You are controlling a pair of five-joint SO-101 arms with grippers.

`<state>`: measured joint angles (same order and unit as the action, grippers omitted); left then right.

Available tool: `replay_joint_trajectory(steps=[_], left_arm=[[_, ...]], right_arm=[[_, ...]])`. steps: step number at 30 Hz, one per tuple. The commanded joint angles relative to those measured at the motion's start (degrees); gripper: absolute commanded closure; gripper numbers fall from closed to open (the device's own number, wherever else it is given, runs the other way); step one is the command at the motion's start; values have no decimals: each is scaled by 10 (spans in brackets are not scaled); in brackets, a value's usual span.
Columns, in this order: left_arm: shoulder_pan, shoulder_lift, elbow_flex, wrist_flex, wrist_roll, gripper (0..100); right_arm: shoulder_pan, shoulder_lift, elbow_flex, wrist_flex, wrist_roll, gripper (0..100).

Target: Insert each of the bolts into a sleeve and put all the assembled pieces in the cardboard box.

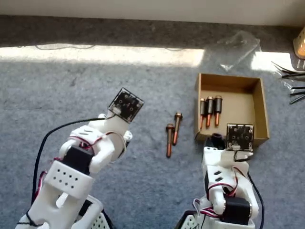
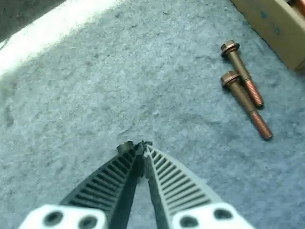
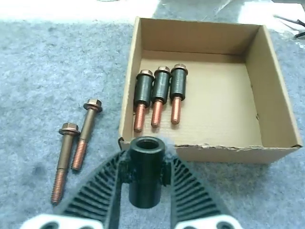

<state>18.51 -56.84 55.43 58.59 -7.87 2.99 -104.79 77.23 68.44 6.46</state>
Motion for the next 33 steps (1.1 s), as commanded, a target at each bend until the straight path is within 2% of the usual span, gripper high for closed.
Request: replay_joint_trajectory(steps=[1, 9, 14, 18, 21, 25, 33], left_arm=[[75, 97, -94, -2, 50, 994], [135, 291, -212, -2, 148, 993], [160, 418, -295, 2, 197, 993], [165, 512, -367, 2, 329, 992], [164, 585, -430, 4, 389, 992], [164, 680, -518, 37, 402, 992], [164, 857, -761, 185, 409, 992]], right_arm=[[15, -5, -5, -22, 4, 994], [44, -5, -1, -22, 4, 994], [49, -5, 52, -59, 4, 994], [50, -5, 66, -60, 4, 994], [50, -5, 70, -61, 5, 994], [50, -5, 71, -61, 6, 994], [50, -5, 71, -62, 7, 994]])
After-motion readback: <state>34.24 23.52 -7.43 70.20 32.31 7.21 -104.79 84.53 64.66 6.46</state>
